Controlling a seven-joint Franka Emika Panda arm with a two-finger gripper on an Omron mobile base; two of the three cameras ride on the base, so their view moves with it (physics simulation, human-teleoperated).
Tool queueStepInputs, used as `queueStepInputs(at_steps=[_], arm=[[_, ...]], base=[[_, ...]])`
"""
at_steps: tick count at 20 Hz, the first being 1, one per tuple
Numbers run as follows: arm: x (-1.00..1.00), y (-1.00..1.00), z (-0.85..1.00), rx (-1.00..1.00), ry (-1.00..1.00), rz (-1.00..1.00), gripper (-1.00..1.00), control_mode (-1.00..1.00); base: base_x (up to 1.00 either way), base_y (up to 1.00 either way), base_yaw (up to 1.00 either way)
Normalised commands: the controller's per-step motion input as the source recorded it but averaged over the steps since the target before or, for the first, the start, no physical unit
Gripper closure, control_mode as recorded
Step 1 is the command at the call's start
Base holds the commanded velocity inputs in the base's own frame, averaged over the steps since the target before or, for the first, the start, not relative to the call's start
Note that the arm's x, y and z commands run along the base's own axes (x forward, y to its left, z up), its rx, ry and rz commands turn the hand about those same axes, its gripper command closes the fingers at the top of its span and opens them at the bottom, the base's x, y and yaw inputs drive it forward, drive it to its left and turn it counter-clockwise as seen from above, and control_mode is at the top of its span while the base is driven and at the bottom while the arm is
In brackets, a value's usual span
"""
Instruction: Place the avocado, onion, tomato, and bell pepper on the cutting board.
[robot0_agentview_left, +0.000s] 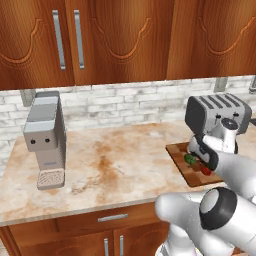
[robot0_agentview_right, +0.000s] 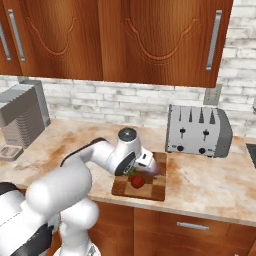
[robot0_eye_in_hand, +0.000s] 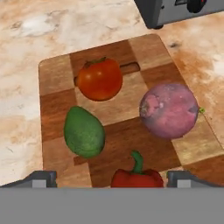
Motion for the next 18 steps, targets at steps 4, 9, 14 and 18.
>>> queueStepInputs(at_steps=[4,9,14,18], arm=[[-0.80,0.89,0.44,-0.06,-0.27,0.09,-1.00,-1.00],[-0.67,1.00,0.62,-0.12,-0.16,0.11,-1.00,-1.00],[-0.72,0.97,0.64,-0.13,-0.19,0.10,-1.00,-1.00],[-0.70,0.76,0.66,-0.11,-0.19,0.08,-1.00,-1.00]], base=[[0.00,0.00,0.00],[0.00,0.00,0.00],[0.00,0.00,0.00],[0.00,0.00,0.00]])
